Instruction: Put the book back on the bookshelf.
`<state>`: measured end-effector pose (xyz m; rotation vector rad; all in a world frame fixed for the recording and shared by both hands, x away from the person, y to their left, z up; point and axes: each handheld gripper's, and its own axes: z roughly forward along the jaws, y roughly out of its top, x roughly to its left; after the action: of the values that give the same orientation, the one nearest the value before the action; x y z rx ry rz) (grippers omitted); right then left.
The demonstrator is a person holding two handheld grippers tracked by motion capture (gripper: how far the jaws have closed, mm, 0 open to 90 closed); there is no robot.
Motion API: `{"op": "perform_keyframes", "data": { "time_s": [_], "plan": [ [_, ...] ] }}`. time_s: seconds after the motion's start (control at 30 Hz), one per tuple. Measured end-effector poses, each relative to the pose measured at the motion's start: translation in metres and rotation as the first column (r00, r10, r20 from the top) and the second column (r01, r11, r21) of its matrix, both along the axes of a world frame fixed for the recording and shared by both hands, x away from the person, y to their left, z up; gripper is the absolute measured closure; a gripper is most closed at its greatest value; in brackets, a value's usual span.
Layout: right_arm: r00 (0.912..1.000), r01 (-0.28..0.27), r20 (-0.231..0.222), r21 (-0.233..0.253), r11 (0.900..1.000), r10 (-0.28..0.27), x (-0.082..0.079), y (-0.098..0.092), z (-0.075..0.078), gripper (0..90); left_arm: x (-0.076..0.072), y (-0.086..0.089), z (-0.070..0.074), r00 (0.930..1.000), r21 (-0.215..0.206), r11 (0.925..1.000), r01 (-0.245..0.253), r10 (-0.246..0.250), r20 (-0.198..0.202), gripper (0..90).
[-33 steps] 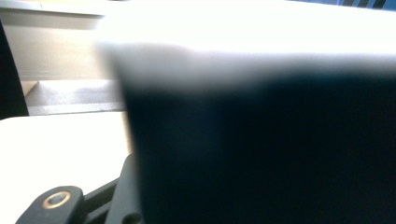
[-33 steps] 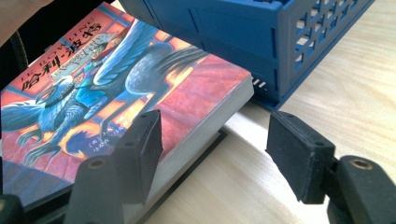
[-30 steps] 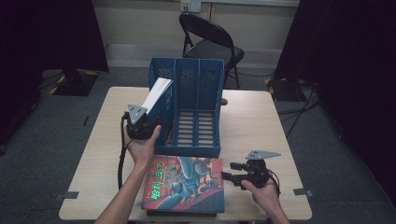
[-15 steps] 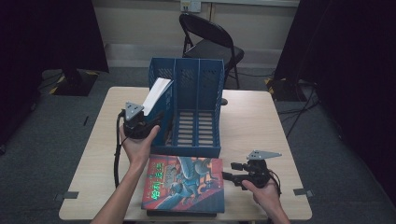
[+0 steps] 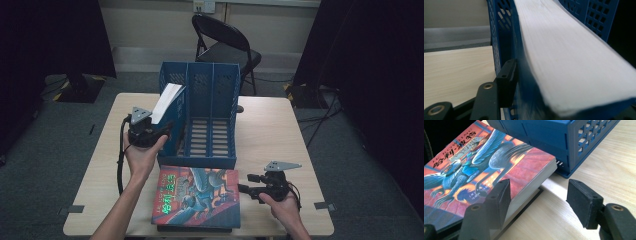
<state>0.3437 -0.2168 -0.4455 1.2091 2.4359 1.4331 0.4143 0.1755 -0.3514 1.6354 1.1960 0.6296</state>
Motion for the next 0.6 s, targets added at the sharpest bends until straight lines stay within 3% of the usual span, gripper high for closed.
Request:
{"op": "perform_keyframes", "data": {
  "time_s": [0.13,0.2,0.43,0.5,0.6],
  "plan": [
    [1.0,0.003,0.0,0.0,1.0,-0.003,0.0,-0.001,0.0,35.4,0.002,0.004,0.005,0.9984,-0.016,0.9993,0.034,-0.035,-0.045,44.6],
    [1.0,0.003,0.0,0.0,1.0,-0.003,0.0,-0.001,0.0,35.4,0.001,0.005,0.008,0.9979,0.014,0.9992,0.038,-0.038,-0.053,44.6],
    [1.0,0.001,-0.001,0.0,1.0,-0.001,0.001,0.0,-0.001,35.3,0.004,0.007,0.02,0.9944,0.033,0.9984,0.045,-0.042,-0.097,43.9],
    [1.0,0.0,-0.001,0.0,1.0,0.0,0.001,0.0,-0.001,35.3,0.007,0.009,0.024,0.9914,0.015,0.998,0.062,-0.06,-0.116,41.4],
    [1.0,0.0,-0.002,0.002,1.0,0.0,0.001,0.0,0.0,35.3,0.011,0.009,0.031,0.9868,0.03,0.9975,0.064,-0.059,-0.151,39.7]
  ]
}}
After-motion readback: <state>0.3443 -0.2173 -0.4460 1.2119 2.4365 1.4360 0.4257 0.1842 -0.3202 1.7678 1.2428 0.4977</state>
